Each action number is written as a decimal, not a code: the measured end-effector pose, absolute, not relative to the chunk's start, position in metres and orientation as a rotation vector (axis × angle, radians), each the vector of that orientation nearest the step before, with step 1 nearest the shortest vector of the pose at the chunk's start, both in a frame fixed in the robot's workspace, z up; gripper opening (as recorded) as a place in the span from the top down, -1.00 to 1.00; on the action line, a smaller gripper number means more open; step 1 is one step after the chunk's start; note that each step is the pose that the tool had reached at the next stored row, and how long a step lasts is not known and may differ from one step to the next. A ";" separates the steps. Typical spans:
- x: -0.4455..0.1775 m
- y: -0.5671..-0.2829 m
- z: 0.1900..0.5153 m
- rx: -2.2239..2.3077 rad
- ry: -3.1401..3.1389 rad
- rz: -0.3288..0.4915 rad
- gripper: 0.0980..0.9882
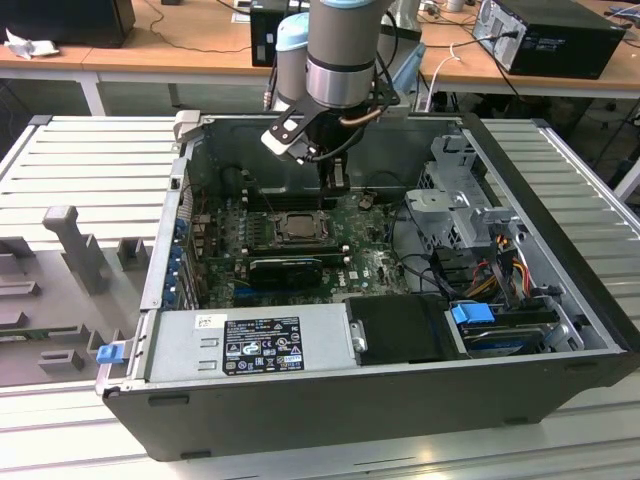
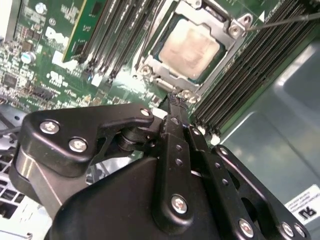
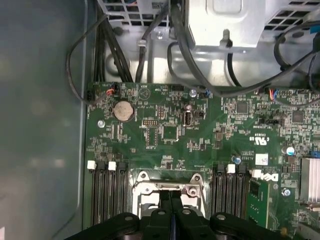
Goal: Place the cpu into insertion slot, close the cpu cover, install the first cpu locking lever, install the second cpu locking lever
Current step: 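Close the cpu cover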
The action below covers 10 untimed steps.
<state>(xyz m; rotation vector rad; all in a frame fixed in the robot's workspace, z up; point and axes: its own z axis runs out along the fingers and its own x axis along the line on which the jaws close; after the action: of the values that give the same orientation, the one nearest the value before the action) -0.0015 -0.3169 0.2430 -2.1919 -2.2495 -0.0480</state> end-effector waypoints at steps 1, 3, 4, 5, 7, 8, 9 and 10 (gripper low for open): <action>-0.003 -0.317 0.241 -2.192 -2.249 -0.048 0.98; -0.003 -0.317 0.238 -2.192 -2.250 -0.048 0.98; -0.004 -0.317 0.235 -2.192 -2.249 -0.048 0.98; -0.006 -0.317 0.233 -2.192 -2.249 -0.048 0.98; -0.008 -0.317 0.233 -2.192 -2.250 -0.048 0.98; -0.009 -0.317 0.233 -2.192 -2.250 -0.048 0.98; -0.012 -0.317 0.233 -2.192 -2.250 -0.048 0.98; -0.015 -0.316 0.233 -2.192 -2.249 -0.048 0.98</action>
<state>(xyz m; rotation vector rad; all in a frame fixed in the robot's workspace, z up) -0.0151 -0.3164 0.2326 -2.1918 -2.2493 -0.0480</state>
